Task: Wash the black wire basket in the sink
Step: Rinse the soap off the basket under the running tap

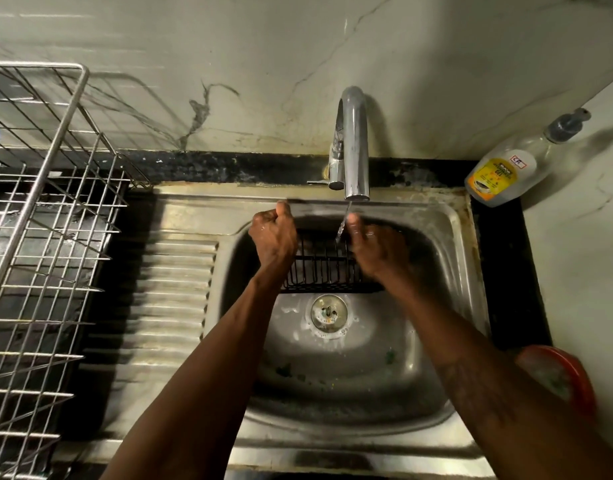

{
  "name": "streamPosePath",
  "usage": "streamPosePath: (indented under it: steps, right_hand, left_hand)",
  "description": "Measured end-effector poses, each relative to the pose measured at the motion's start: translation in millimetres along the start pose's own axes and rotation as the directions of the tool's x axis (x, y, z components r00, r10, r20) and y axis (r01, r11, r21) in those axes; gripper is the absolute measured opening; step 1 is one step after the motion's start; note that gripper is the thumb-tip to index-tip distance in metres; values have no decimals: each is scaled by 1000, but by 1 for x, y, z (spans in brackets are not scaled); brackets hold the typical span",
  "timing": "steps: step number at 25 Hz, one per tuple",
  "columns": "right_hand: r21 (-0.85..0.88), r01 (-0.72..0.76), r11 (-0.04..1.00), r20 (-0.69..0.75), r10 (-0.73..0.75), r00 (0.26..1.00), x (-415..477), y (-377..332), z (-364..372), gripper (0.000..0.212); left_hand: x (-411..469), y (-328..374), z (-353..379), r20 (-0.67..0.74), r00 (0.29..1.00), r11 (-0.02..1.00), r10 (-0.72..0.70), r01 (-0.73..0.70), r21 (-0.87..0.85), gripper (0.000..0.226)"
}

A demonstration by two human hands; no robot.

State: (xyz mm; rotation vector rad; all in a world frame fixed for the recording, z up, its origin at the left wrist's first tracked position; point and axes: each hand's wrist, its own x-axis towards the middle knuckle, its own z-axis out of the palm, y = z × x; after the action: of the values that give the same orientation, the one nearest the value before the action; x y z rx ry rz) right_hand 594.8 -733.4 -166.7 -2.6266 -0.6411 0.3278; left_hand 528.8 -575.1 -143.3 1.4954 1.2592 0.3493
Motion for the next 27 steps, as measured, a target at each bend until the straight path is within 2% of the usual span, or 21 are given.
streamPosePath:
  steps: [1, 3, 5, 7, 9, 10, 11, 12, 14, 16, 18, 19, 20, 21, 22, 23, 24, 25, 27]
  right_hand:
    - [-22, -135, 991, 3, 135, 991, 5, 15, -3, 82]
    - [-21, -242, 970, -94, 239, 966, 11, 18, 1, 79]
    - [40, -176, 984, -205, 180, 962, 2, -11, 13, 69]
    - [93, 2, 996, -265, 23, 964, -10, -57, 23, 57]
    - [99, 132, 986, -236, -106, 966, -15, -80, 21, 50]
    - [98, 170, 981, -181, -151, 972, -11, -72, 18, 54]
    - [106, 154, 982, -103, -143, 984, -5, -56, 13, 62]
    - [96, 76, 992, -36, -72, 997, 0, -33, 9, 71]
    - [-36, -100, 994, 29, 102, 994, 1, 11, -4, 81]
    - [-170, -64, 983, 37, 71, 997, 4, 23, -12, 77]
    - [-286, 24, 958, -36, -36, 999, 9, 7, -17, 66]
    - [-352, 57, 934, -48, -78, 996, 12, -5, -18, 60]
    - [-406, 80, 910, -37, -104, 994, 13, -15, -19, 55]
    - [-436, 102, 894, -13, -119, 993, 13, -25, -20, 51]
    - [-460, 107, 881, 13, -114, 993, 10, -35, -20, 50]
    - [-485, 115, 867, 24, -118, 993, 7, -42, -18, 50]
    - [-499, 121, 858, 36, -119, 992, 5, -46, -17, 51]
    - [-495, 115, 861, 33, -114, 993, 4, -51, -17, 53]
    - [-412, 96, 906, 40, -87, 995, 4, -58, -25, 54]
  left_hand:
    - [-1, 1, -1, 12, 999, 999, 33, -33, 28, 42]
    - [-2, 7, 0, 18, 994, 983, 108, -109, 149, 47]
    - [-4, 13, 0, 27, 990, 976, 142, -144, 163, 45]
    - [-5, 18, 4, 53, 988, 986, 144, -148, 82, 41]
    - [-3, 9, 7, 49, 993, 994, 111, -111, -2, 43]
    - [0, 2, 5, 40, 996, 996, 83, -83, -18, 43]
    - [2, -4, 3, 18, 998, 997, 68, -67, -31, 43]
    - [6, -13, 1, 6, 1000, 998, 31, -31, -46, 41]
    - [13, -28, -2, -3, 999, 995, -38, 37, -98, 47]
    - [18, -35, -5, 15, 997, 987, -71, 73, -141, 58]
    - [18, -41, -8, 64, 995, 978, -71, 82, -192, 52]
    - [19, -45, -10, 93, 996, 991, -1, 13, -135, 48]
    - [15, -48, -12, 143, 984, 994, 103, -109, 32, 52]
    - [11, -51, -11, 192, 960, 942, 205, -246, 229, 58]
    - [4, -52, -7, 209, 932, 840, 295, -358, 409, 61]
    - [-2, -50, -2, 218, 885, 732, 411, -463, 500, 63]
    - [-9, -46, 6, 232, 852, 667, 469, -514, 539, 64]
    - [-19, -38, 14, 235, 841, 670, 487, -532, 517, 65]
    - [-31, -25, 20, 202, 892, 813, 405, -452, 367, 63]
